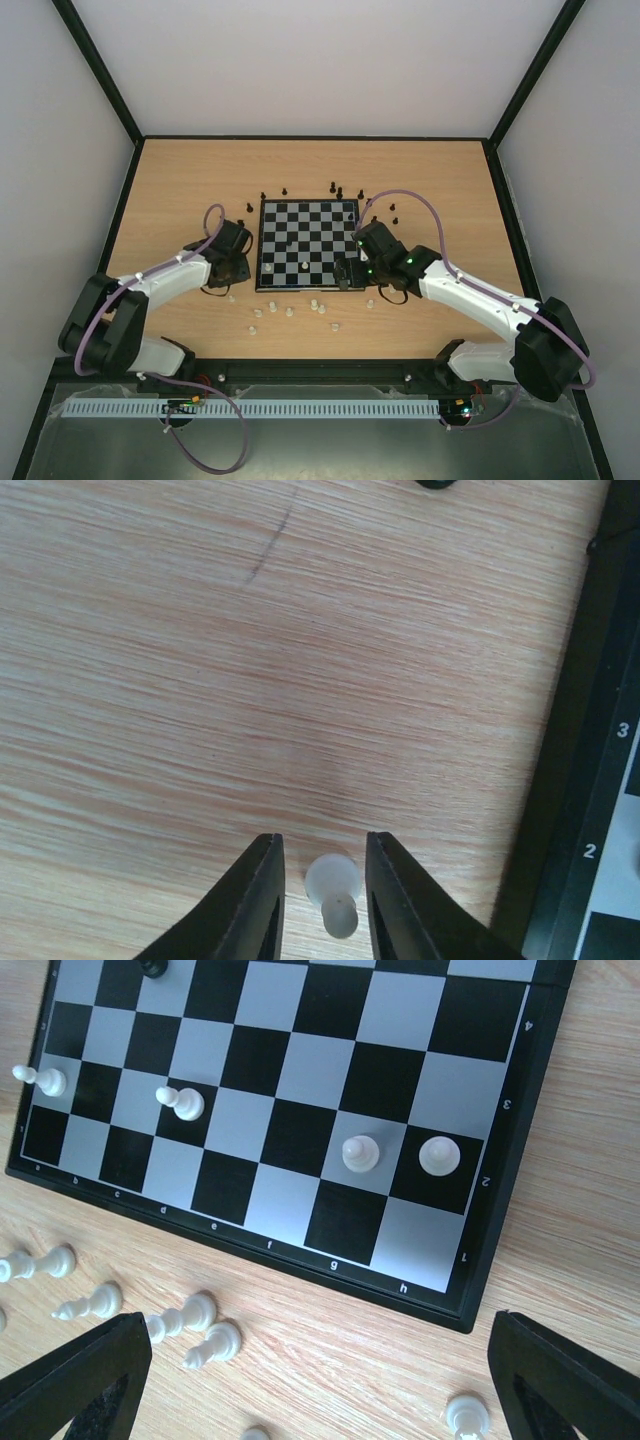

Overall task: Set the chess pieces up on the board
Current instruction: Pick up the chess piece at the center of the board.

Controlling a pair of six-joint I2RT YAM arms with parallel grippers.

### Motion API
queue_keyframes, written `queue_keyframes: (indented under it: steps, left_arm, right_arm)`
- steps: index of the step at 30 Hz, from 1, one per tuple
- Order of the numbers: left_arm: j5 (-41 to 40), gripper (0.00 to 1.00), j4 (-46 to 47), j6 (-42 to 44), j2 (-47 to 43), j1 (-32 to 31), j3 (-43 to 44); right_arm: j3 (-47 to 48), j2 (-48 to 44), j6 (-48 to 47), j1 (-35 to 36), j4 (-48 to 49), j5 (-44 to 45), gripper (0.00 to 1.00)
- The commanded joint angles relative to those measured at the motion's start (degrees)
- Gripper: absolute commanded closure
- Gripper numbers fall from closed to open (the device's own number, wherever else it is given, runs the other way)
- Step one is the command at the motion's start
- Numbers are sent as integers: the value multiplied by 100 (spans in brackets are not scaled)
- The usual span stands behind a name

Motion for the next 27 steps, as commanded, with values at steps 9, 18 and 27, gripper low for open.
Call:
queue_keyframes:
  steps: [9,18,27]
  left_arm:
    - [-24,77,-45,-52,65,-157,-142]
    - [-85,97,-155,-97,39,-247,-112]
    - [-249,98,-849,11,-20,-773,956]
  right_arm:
    - [-152,-80,-47,34,-135,152,7]
    - [-204,-96,-39,31,-104,171,7]
    - [-150,-140,-39,42,-158,240,7]
